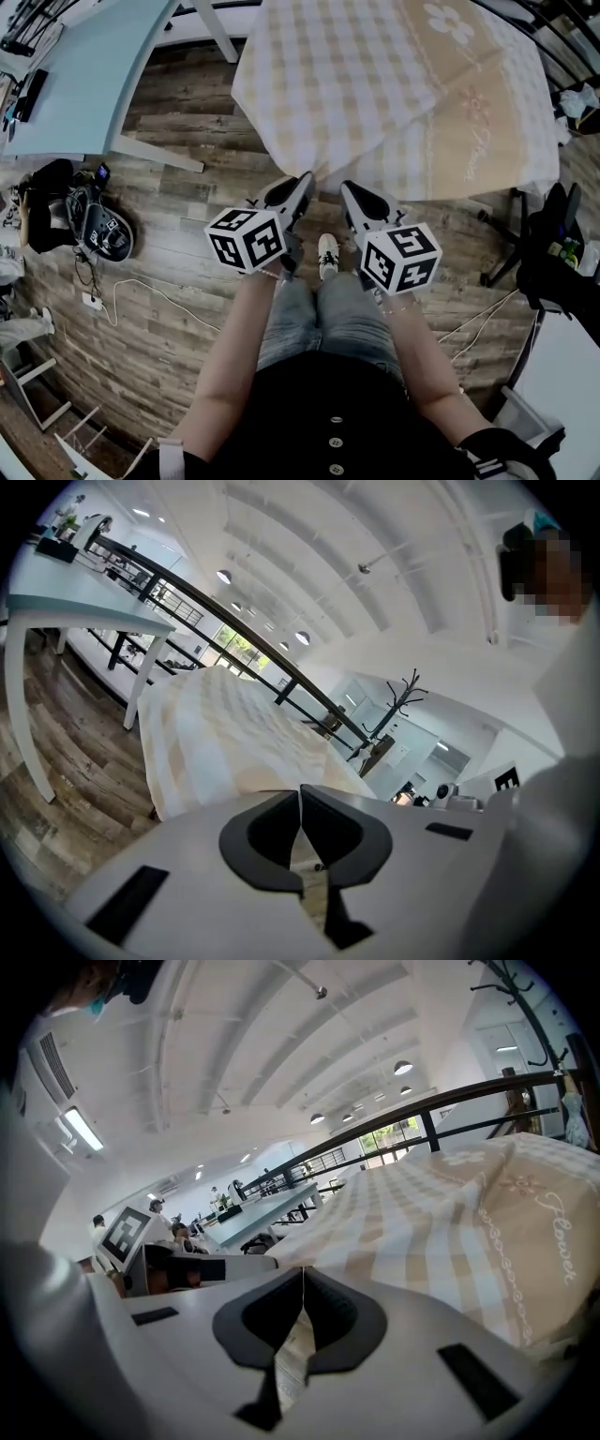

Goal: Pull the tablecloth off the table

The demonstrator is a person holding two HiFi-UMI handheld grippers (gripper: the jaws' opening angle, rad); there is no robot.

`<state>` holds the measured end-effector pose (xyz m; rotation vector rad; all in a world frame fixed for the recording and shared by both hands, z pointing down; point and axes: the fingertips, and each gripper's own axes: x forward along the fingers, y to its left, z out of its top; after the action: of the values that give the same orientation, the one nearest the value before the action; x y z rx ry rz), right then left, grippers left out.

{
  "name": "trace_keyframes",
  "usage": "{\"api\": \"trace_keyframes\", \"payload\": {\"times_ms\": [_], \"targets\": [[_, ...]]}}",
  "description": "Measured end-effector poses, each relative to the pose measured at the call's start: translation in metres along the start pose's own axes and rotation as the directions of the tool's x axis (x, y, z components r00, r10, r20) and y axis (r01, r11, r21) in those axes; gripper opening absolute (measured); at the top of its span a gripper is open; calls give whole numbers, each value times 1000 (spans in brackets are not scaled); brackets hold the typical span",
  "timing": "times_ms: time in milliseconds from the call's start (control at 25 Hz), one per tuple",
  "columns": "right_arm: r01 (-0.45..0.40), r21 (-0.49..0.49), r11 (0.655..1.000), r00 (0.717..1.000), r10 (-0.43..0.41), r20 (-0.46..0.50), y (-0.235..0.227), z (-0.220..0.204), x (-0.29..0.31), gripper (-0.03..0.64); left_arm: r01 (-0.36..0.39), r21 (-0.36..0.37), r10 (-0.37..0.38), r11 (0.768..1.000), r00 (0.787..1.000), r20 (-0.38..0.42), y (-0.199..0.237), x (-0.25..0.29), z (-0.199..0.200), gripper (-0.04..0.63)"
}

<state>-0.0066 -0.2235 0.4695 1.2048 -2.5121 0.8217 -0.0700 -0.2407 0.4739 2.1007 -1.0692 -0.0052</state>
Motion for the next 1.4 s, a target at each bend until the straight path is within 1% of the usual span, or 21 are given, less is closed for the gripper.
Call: {"api": "trace_keyframes", "payload": {"times_ms": [120,360,560,760,920,1080,1400], "targets": [[21,6,1000,1000,-21,10,12,-1,-6,28,23,8,-23,1000,1000,-10,-6,-11,0,15],[42,2,999,999,-42,25,55,-20,-19,28,83,-1,-83,997,996,-24,-9,-49,-16,15],[52,-16,999,998,-51,34,86,-31,-29,28,104,9,-104,995,994,-33,-11,-77,-25,15],[92,0,996,994,-92,61,108,-42,-39,28,142,28,-140,989,989,-55,-16,-101,-37,15],[135,13,991,988,-135,72,123,-57,-51,28,162,57,-158,985,985,-71,-17,-122,-47,15],[176,32,984,980,-178,85,137,-69,-63,28,185,63,-179,981,980,-84,-17,-142,-54,15],[187,41,982,979,-189,78,149,-90,-79,28,195,70,-187,978,977,-102,-26,-160,-71,15]]}}
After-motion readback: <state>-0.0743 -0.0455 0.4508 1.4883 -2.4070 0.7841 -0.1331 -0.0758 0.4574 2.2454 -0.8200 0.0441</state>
